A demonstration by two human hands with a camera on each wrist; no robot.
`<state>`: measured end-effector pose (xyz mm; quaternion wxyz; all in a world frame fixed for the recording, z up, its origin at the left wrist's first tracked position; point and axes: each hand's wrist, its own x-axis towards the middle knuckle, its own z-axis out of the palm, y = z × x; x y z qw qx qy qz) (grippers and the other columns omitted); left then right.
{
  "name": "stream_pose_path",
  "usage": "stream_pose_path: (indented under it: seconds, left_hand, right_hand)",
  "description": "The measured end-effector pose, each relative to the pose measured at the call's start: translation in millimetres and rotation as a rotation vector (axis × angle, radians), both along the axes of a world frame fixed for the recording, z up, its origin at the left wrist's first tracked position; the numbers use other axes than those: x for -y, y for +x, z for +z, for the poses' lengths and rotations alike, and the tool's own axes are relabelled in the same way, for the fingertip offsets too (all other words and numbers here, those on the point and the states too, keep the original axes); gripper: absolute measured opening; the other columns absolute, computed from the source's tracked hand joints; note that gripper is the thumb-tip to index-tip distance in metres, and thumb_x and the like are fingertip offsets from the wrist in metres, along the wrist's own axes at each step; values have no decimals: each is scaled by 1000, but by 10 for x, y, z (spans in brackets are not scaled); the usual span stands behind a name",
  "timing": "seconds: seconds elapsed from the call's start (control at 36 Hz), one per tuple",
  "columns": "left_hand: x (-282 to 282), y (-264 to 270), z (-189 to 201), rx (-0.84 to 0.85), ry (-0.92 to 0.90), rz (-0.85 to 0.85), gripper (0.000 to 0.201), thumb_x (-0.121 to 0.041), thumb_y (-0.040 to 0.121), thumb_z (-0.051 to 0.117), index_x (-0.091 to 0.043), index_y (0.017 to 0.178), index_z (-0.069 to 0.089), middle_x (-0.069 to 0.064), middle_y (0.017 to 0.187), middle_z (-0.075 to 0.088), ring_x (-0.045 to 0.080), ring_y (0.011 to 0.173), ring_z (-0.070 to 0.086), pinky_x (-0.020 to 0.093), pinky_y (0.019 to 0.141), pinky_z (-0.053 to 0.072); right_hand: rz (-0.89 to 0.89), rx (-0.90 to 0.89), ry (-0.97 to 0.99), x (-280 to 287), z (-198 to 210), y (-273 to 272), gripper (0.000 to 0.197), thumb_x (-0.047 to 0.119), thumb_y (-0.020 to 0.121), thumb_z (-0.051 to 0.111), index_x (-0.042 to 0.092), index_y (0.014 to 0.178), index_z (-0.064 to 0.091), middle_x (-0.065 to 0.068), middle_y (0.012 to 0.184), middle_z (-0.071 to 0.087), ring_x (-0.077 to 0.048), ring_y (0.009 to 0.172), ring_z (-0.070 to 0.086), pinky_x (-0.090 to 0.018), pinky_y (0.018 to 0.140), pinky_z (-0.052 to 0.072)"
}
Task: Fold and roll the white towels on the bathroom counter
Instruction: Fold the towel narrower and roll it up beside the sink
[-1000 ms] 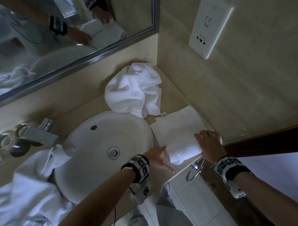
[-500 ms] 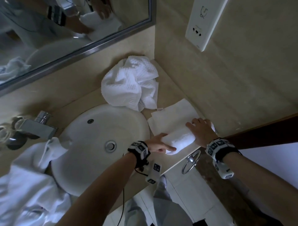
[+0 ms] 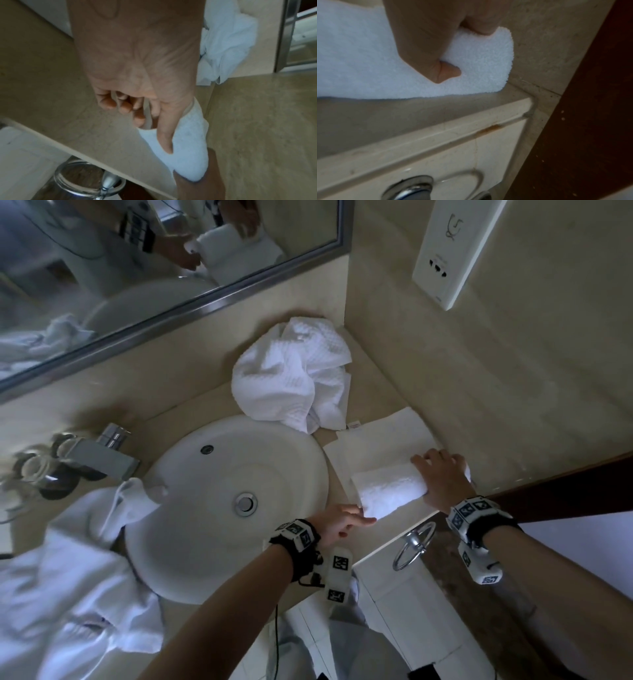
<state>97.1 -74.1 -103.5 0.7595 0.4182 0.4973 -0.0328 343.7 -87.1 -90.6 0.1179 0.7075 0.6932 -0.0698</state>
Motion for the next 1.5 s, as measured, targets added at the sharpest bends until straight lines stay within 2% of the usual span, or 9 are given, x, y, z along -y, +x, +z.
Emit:
stream_pose_path:
  seconds: [0.19, 0.33, 0.44, 0.53, 0.64, 0.94, 1.08, 1.31, 1.5]
  left_hand:
    - [-38, -92, -26, -82, 225, 11, 26, -21, 80, 75, -19, 59, 60, -1, 51, 42, 14, 49, 35, 21, 50, 33]
    - [-86, -71, 193, -288, 539, -413, 30, -14, 71, 57, -16, 49, 37, 1, 48, 38, 17, 47, 37, 26, 51, 32]
    - [-144, 148, 521, -346, 1047, -365, 15, -32, 74, 55, -18, 72, 50, -2, 73, 58, 17, 67, 51, 25, 59, 38]
    - [-168, 404, 514, -387, 1334, -536, 60, -50, 71, 67, -14, 116, 49, 4, 112, 56, 24, 101, 50, 36, 82, 42]
    - [-202, 644, 385, -536, 1173, -790, 104, -47, 67, 77, -9, 146, 19, 13, 133, 44, 32, 123, 42, 45, 102, 33]
    - [-361, 536, 255, -488, 1697, -909, 42, 1, 70, 34, -15, 85, 70, 3, 56, 56, 20, 49, 53, 27, 48, 42]
    - [-330, 497, 225, -639, 1519, -882, 16, -6, 57, 71, -14, 68, 63, 1, 52, 56, 20, 49, 56, 26, 48, 44]
    - [-545, 468, 350, -731, 1212, -1012, 53, -14, 81, 64, -9, 130, 45, 12, 135, 43, 31, 131, 32, 49, 110, 23]
    - [-165, 606, 271, -556, 1306, -1119, 81, -6, 68, 71, -5, 139, 31, 12, 123, 47, 32, 109, 46, 47, 93, 37]
  right_hand:
    - [10, 30, -38, -21, -15, -35, 75, 16, 37, 75, 26, 109, 55, -5, 99, 57, -28, 90, 57, -43, 80, 43]
    - [40, 55, -84, -56, 25, -59, 74, 19, 45, 78, 26, 114, 52, -5, 105, 55, -28, 97, 55, -45, 85, 42]
    - [79, 99, -196, -207, 163, -91, 71, 31, 68, 73, 29, 129, 37, -3, 124, 45, -25, 117, 44, -45, 97, 36]
    - [64, 86, -252, -301, 239, -117, 68, 32, 72, 67, 33, 131, 33, -1, 126, 45, -23, 120, 43, -46, 98, 36]
    - [58, 85, -248, -273, 258, -153, 67, 31, 72, 65, 34, 131, 33, 1, 124, 47, -21, 119, 45, -45, 97, 38]
    - [-45, -41, -181, 138, 140, -302, 70, 37, 66, 64, 25, 130, 39, -3, 116, 54, -27, 109, 53, -40, 91, 41]
    - [-23, -80, -260, -8, 143, -370, 68, 43, 72, 59, 28, 134, 33, -6, 120, 55, -27, 111, 54, -40, 95, 42]
    - [-204, -261, -494, -176, 171, -427, 81, 28, 71, 62, 25, 146, 30, -3, 141, 46, -25, 127, 47, -36, 105, 41]
    - [-125, -170, -547, -250, 173, -470, 49, 20, 68, 62, 23, 116, 50, 3, 91, 57, -18, 84, 54, -33, 85, 51]
